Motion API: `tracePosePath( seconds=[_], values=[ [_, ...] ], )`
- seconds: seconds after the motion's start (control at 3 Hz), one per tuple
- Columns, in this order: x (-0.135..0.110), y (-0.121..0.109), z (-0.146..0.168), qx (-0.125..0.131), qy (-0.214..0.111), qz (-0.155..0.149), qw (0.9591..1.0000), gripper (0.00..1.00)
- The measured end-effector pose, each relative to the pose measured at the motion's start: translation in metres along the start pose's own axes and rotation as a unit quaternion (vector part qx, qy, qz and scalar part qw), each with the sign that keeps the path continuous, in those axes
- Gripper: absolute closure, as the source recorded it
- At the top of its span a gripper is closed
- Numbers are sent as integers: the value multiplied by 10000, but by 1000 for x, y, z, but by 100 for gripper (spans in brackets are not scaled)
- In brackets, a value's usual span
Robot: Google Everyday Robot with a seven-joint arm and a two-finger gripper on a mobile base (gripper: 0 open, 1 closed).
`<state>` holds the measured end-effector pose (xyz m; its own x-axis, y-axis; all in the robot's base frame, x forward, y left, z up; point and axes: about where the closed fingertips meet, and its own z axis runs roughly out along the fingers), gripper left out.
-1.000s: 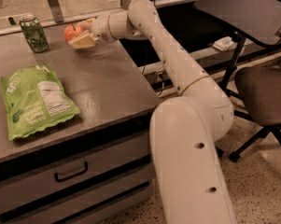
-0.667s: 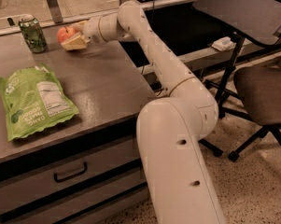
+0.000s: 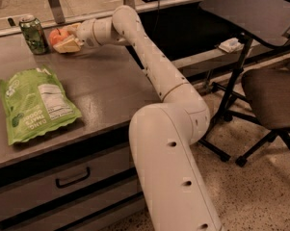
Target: Move apple near green can
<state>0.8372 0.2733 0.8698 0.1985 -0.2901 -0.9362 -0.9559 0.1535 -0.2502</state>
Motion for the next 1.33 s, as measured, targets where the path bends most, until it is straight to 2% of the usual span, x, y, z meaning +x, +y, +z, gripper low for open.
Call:
tracePosePath(
  seconds=[1.33],
  values=[
    [2,9,14,-105,3,20,9999,5]
  ],
)
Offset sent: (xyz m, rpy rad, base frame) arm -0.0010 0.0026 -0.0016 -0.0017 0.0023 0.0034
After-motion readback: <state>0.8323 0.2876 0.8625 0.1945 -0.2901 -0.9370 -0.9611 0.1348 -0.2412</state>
